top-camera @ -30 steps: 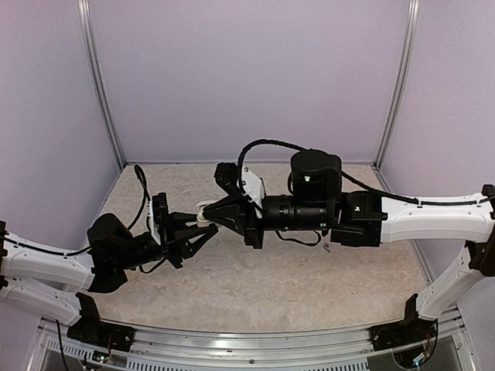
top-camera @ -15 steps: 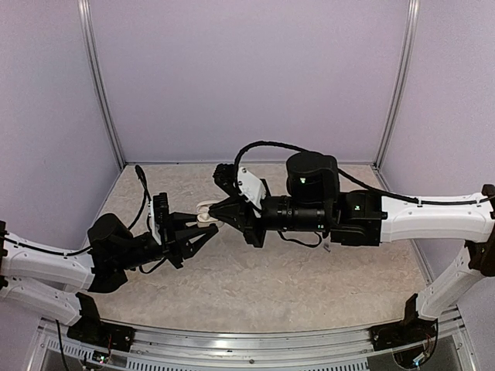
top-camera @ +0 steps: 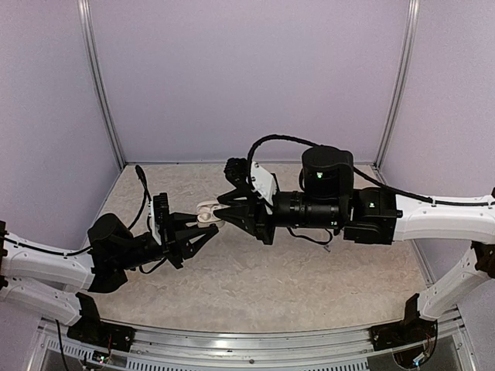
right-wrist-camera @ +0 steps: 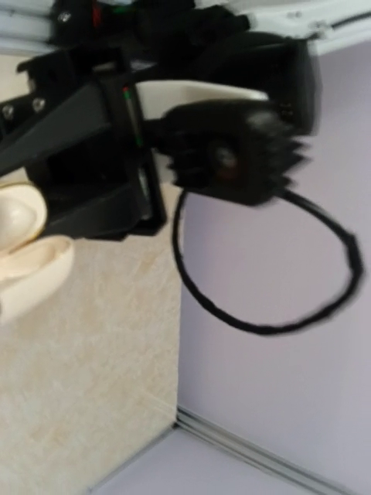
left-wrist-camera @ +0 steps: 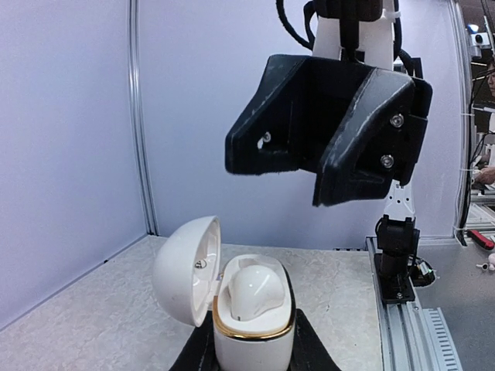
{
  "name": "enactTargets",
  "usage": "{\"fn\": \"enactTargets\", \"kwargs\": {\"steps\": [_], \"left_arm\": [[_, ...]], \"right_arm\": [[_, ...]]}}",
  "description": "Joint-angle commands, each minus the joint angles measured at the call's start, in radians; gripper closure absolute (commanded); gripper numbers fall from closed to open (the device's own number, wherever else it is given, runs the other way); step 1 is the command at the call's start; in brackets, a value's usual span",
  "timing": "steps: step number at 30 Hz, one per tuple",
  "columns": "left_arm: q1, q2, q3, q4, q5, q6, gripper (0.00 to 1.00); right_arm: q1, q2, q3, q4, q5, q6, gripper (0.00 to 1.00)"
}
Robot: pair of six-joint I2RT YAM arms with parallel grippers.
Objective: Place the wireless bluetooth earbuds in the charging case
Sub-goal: Adjust the left earbud in the left side groove of the charging case, then pick up the right earbud from the corner of the board.
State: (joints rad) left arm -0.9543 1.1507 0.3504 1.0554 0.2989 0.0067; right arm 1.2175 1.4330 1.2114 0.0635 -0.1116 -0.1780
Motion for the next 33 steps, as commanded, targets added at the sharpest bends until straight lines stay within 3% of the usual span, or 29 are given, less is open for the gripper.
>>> {"fn": "enactTargets", "kwargs": {"steps": [1, 6, 10, 14, 16, 20, 26, 33], "left_arm": [[0.013, -0.001, 0.012, 0.053, 0.002, -0.002, 0.96], [0.022, -0.002, 0.003, 0.067, 0.004, -0.035, 0.96], [0.027, -0.001, -0.002, 0.070, 0.005, -0.039, 0.96], [0.033, 0.005, -0.006, 0.078, 0.006, -0.043, 0.96], [0.035, 0.008, -0.009, 0.083, 0.009, -0.044, 0.96], [0.038, 0.017, -0.013, 0.090, 0.012, -0.045, 0.96], [0.042, 0.033, -0.023, 0.124, 0.019, -0.054, 0.96], [0.049, 0.050, -0.036, 0.164, 0.028, -0.069, 0.96]], "right_arm": [[-0.034, -0.071, -0.029, 0.029, 0.005, 0.026, 0.58], [-0.132, -0.134, -0.066, 0.027, 0.028, 0.115, 0.34], [-0.169, -0.141, -0.087, -0.004, 0.169, 0.068, 0.02], [-0.182, -0.046, 0.029, -0.226, 0.307, 0.091, 0.00], [-0.225, -0.011, 0.084, -0.339, 0.214, 0.138, 0.00], [-0.335, -0.050, 0.024, -0.350, 0.087, 0.174, 0.01], [-0.623, -0.019, -0.004, -0.527, -0.084, 0.280, 0.00], [-0.903, -0.006, -0.166, -0.503, -0.024, 0.362, 0.02]]}}
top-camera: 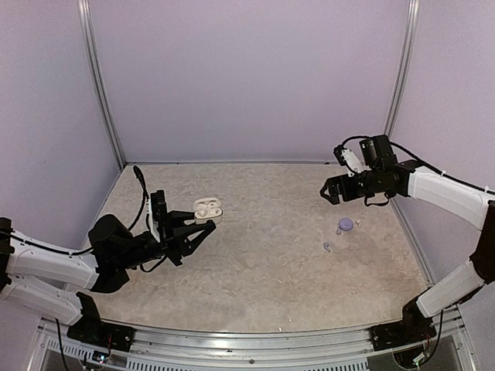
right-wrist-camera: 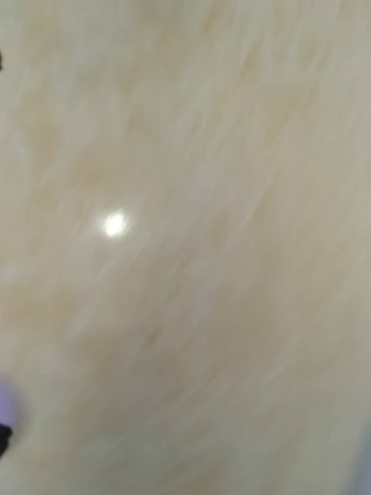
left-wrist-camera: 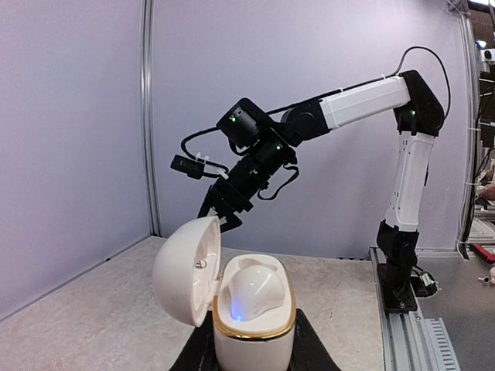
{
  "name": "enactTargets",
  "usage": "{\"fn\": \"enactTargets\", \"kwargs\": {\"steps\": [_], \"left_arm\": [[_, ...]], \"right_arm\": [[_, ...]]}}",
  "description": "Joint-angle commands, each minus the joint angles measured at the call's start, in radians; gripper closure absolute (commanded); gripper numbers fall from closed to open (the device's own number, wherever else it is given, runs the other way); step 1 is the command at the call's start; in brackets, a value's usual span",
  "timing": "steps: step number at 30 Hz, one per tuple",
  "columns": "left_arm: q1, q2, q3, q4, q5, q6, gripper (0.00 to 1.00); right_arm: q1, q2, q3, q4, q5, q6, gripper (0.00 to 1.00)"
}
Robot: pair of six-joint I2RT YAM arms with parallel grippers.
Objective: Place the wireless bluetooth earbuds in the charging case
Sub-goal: Pick up the right earbud from the corner of the board.
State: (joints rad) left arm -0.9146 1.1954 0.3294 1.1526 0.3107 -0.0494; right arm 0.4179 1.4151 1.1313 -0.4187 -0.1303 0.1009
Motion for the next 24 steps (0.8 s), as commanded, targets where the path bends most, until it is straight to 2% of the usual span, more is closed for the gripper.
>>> {"fn": "enactTargets", "kwargs": {"steps": [1, 5, 11, 18, 24], "left_arm": [[0.012, 0.007, -0.017, 0.071, 0.016, -0.014, 0.96], [0.014, 0.006, -0.023, 0.074, 0.016, -0.015, 0.96], [0.020, 0.018, -0.035, 0.103, 0.017, -0.028, 0.96], [0.028, 0.025, -0.035, 0.108, 0.024, -0.032, 0.96], [0.031, 0.023, -0.036, 0.107, 0.026, -0.035, 0.96]], "right_arm": [[-0.138, 0.014, -0.116, 0.007, -0.007, 0.105, 0.04], [-0.240, 0.066, -0.180, 0.053, 0.045, 0.141, 0.15], [-0.254, 0.165, -0.134, 0.029, 0.259, 0.103, 0.28], [-0.261, 0.278, -0.073, 0.016, 0.260, 0.055, 0.44], [-0.287, 0.309, -0.058, 0.024, 0.256, 0.035, 0.51]]}}
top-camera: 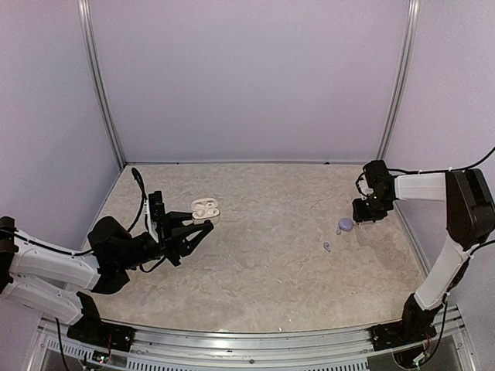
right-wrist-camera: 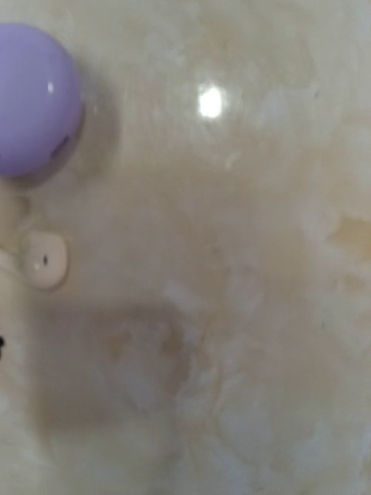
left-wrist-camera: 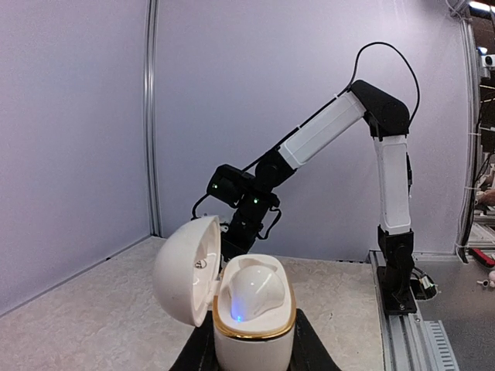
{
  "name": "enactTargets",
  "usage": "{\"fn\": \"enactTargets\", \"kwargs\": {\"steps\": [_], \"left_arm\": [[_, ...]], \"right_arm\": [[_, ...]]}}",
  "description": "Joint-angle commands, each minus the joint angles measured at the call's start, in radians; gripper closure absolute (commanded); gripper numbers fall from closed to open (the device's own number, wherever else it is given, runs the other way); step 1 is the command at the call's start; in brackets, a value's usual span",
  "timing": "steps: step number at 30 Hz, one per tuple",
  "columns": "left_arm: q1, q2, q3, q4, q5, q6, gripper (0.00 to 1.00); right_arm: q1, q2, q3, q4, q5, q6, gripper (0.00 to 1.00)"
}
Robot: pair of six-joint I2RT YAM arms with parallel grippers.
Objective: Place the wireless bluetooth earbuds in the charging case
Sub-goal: Pick up the right earbud from the corner of the board.
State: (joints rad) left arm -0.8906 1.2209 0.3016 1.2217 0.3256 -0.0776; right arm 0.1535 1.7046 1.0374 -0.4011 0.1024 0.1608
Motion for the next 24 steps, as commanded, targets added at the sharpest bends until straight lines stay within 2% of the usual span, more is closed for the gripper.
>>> {"fn": "enactTargets", "kwargs": {"steps": [1, 11, 24], "left_arm": [[0.007, -0.003, -0.009, 0.037, 0.012, -0.007, 0.96], [0.007, 0.008, -0.007, 0.045, 0.015, -0.005, 0.96], [0.016, 0.016, -0.003, 0.050, 0.024, -0.005, 0.96]], "right_arm": [[-0.027, 0.027, 0.036, 0.007, 0.021, -0.029, 0.52], [-0.048, 0.102, 0.074, 0.021, -0.033, -0.030, 0.61], [-0.048, 0.149, 0.074, 0.006, -0.050, -0.033, 0.66]]}}
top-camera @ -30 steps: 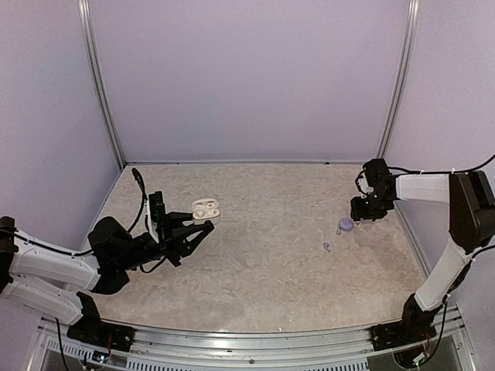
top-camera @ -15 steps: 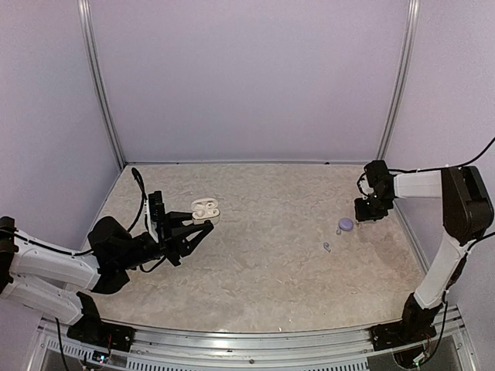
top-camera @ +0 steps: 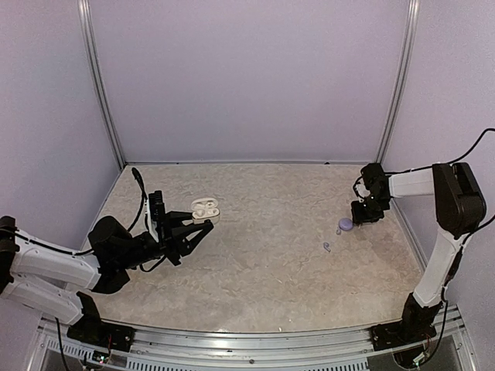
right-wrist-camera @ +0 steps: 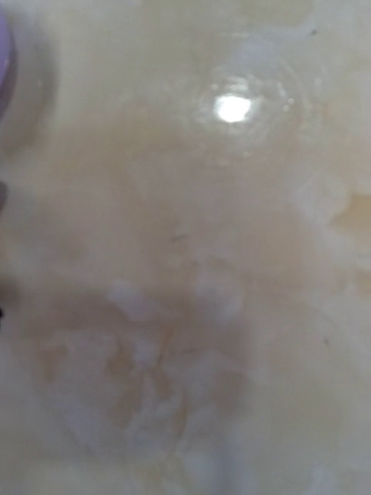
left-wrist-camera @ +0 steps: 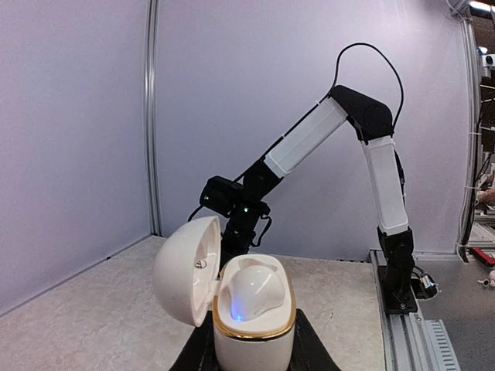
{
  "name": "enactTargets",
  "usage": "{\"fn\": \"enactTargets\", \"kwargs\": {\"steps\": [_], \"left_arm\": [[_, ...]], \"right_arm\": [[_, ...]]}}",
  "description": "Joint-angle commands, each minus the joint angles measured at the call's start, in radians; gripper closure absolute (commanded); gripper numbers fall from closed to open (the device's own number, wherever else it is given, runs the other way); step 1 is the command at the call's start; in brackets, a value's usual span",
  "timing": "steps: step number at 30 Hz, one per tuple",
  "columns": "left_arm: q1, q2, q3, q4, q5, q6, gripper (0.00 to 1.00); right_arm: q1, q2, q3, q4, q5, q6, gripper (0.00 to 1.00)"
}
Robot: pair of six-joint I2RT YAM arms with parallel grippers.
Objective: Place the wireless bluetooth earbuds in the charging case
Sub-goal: Pick up the right earbud from the corner of the board, then move the right earbud to the center of the board.
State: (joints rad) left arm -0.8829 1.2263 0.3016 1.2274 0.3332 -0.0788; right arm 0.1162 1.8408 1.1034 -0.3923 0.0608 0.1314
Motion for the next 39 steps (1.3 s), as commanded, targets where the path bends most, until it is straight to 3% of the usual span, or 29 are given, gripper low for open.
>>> {"fn": "enactTargets", "kwargs": {"steps": [1, 13, 19, 30, 39], "left_arm": [[0.009, 0.012, -0.003, 0.044, 0.018, -0.004, 0.96], [0.013, 0.008, -0.003, 0.043, 0.021, -0.009, 0.96], [0.013, 0.007, -0.001, 0.046, 0.024, -0.012, 0.96], [0.015, -0.023, -0.014, 0.042, 0.015, -0.029, 0.96], [0.016, -0.105, -0.037, -0.018, -0.010, -0.023, 0.96]], "right_arm": [[-0.011, 0.015, 0.007, -0.005, -0.009, -0.005, 0.67], [-0.009, -0.044, 0.003, -0.036, -0.059, -0.014, 0.82], [0.044, -0.115, 0.097, -0.111, -0.059, -0.052, 0.85], [0.452, -0.061, 0.338, -0.226, -0.184, -0.094, 0.86], [0.741, 0.025, 0.373, -0.299, -0.269, -0.121, 0.85]]}}
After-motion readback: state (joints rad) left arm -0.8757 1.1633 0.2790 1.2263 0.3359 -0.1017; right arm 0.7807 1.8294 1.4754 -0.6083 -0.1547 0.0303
